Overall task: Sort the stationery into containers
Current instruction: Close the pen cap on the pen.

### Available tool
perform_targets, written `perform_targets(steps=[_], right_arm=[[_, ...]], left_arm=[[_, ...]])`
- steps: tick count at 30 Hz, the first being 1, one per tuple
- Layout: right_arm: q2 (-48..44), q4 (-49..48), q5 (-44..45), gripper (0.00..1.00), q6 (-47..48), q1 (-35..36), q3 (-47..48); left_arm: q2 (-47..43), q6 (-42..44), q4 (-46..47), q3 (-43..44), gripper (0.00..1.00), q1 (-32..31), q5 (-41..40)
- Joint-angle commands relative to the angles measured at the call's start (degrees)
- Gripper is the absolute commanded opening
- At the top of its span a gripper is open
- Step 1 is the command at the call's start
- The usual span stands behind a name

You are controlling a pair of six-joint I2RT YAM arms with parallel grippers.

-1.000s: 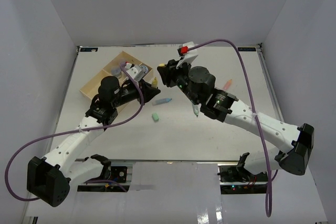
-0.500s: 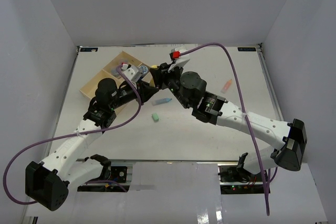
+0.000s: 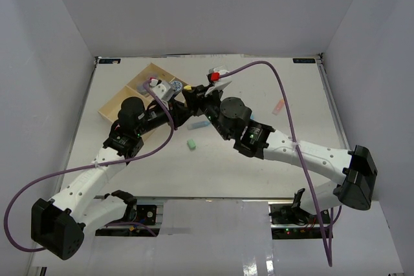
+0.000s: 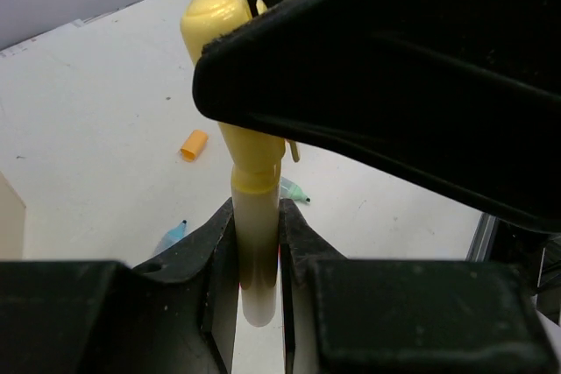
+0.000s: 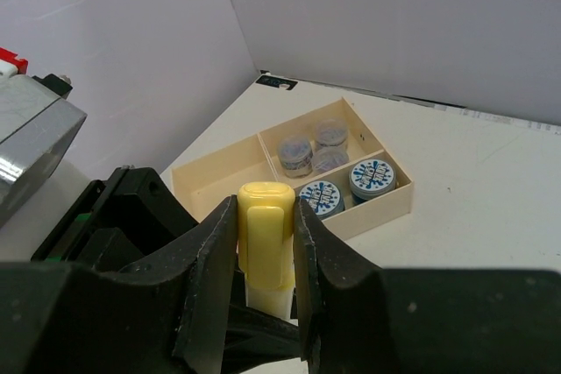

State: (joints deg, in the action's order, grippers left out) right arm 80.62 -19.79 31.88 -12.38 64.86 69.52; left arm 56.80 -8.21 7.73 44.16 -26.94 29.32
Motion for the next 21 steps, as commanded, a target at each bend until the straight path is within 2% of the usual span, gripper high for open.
perform_targets(steps=[1,17,21], right_arm=[[-1.0,-6.0,1.8,0.08,1.1,0.9,-2.5],[-1.8,-14.9,8.1,0.09,3.9,3.1,-9.2],[-2.0,-16.5,7.6,0.13,4.0,3.3,-10.2]], left_arm=[[-1.5,-2.0,2.1,-0.6,0.11,-0.2,-0.1],[-3.7,-4.3,6.2,-3.3,0.11,-0.2,-3.1],[-3.7,-5.2,7.4,-4.0,0.11,-0.2,-3.0]])
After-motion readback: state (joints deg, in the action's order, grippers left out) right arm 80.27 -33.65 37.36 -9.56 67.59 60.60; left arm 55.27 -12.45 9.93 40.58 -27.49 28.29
